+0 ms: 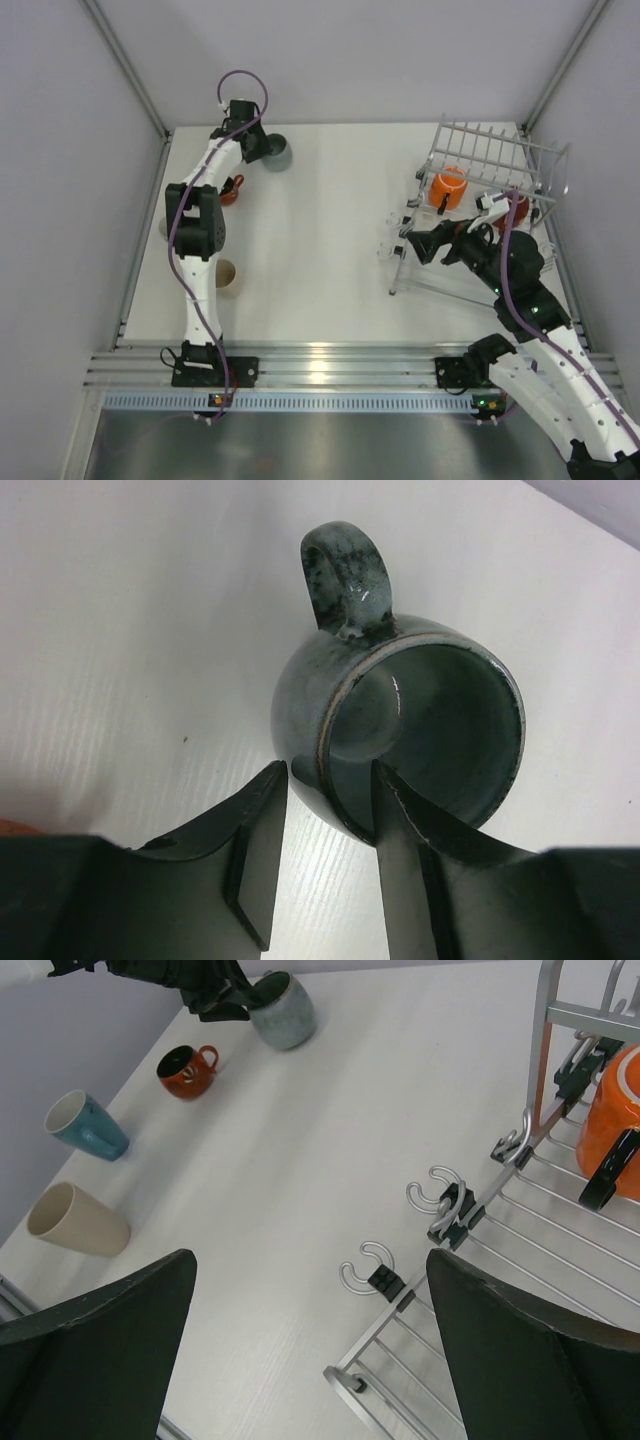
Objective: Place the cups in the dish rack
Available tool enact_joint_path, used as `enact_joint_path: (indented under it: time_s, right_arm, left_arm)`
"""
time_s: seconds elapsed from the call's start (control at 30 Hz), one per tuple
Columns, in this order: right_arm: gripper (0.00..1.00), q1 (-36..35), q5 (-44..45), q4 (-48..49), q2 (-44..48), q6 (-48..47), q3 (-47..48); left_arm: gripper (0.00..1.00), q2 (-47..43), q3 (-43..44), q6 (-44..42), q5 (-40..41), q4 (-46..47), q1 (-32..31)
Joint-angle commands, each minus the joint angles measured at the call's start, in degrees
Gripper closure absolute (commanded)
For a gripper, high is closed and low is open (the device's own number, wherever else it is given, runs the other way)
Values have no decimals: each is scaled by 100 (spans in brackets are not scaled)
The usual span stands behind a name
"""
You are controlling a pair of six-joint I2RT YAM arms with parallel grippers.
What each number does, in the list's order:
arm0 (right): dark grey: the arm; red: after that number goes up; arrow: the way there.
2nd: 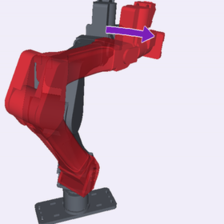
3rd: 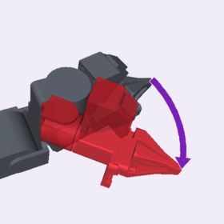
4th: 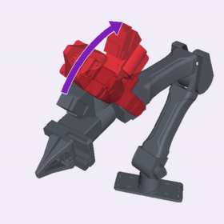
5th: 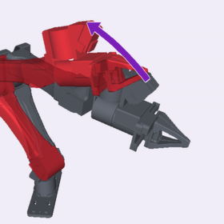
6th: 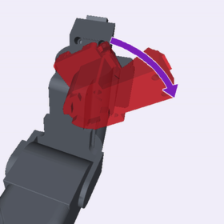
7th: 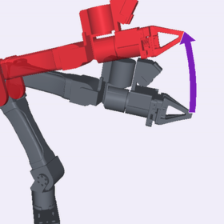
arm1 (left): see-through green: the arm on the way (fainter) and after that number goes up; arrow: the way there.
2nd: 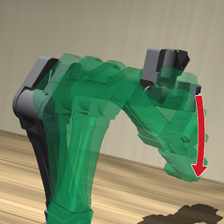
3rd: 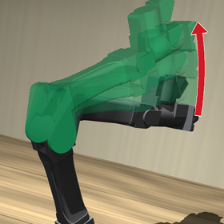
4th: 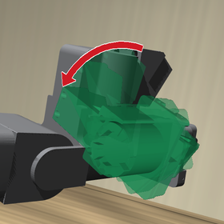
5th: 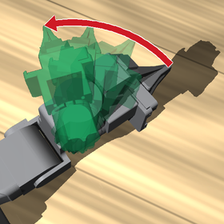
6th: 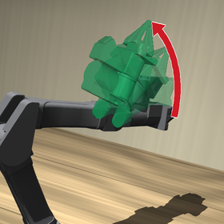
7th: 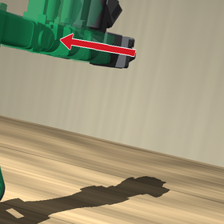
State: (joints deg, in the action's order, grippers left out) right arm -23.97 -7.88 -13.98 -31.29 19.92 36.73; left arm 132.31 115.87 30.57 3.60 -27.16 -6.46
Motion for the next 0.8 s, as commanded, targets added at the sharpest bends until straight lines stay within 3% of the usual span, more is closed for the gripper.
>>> enact_joint_path:
  time_s: [0.0, 0.53, 0.7, 0.77]
  right_arm:
    - [1, -82, 67, 264, 9, -76, -8]
    - [1, -108, 120, 229, 61, -94, -26]
    - [1, -108, 146, 246, 61, -85, -34]
    - [1, -117, 155, 255, 61, -85, -61]
  left_arm:
    - [57, 119, 76, -200, 10, -264, 39]
    - [58, 339, 243, 11, -333, -334, 75]
    - [65, 418, 383, -68, -710, -325, 75]
    - [79, 427, 401, -60, -772, -325, 75]
